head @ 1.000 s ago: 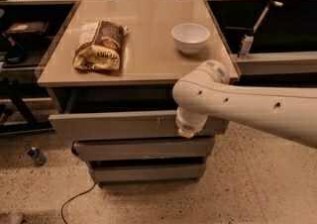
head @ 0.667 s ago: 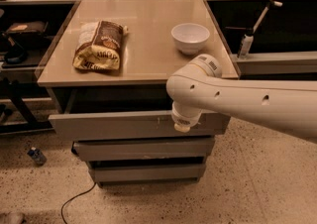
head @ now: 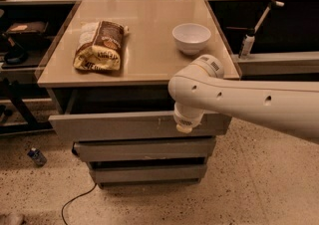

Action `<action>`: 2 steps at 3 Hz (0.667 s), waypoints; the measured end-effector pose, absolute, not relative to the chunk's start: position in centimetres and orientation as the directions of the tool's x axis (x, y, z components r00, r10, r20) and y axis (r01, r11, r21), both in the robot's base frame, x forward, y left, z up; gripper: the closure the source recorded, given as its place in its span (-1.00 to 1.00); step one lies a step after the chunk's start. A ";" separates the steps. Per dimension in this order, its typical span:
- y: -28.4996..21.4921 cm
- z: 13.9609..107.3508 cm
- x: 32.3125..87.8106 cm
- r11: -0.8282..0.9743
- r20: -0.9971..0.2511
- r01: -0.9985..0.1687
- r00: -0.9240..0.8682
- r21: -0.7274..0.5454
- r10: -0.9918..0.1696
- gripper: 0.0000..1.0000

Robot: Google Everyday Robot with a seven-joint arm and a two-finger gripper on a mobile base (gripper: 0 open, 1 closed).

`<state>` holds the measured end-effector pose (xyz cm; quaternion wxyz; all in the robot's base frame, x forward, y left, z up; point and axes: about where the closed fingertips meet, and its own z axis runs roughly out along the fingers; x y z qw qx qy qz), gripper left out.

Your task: Close top drawer

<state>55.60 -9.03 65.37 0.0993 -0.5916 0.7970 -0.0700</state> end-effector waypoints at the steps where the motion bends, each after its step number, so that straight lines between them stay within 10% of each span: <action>1: -9.0 65.4 55.6 0.290 -0.075 -0.929 -0.280 -0.229 -0.957 -0.31; 2: -9.0 65.4 55.6 0.290 -0.075 -0.929 -0.280 -0.229 -0.957 -0.77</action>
Offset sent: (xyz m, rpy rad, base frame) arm 0.0000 0.0000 0.0000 0.0000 0.0000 0.0000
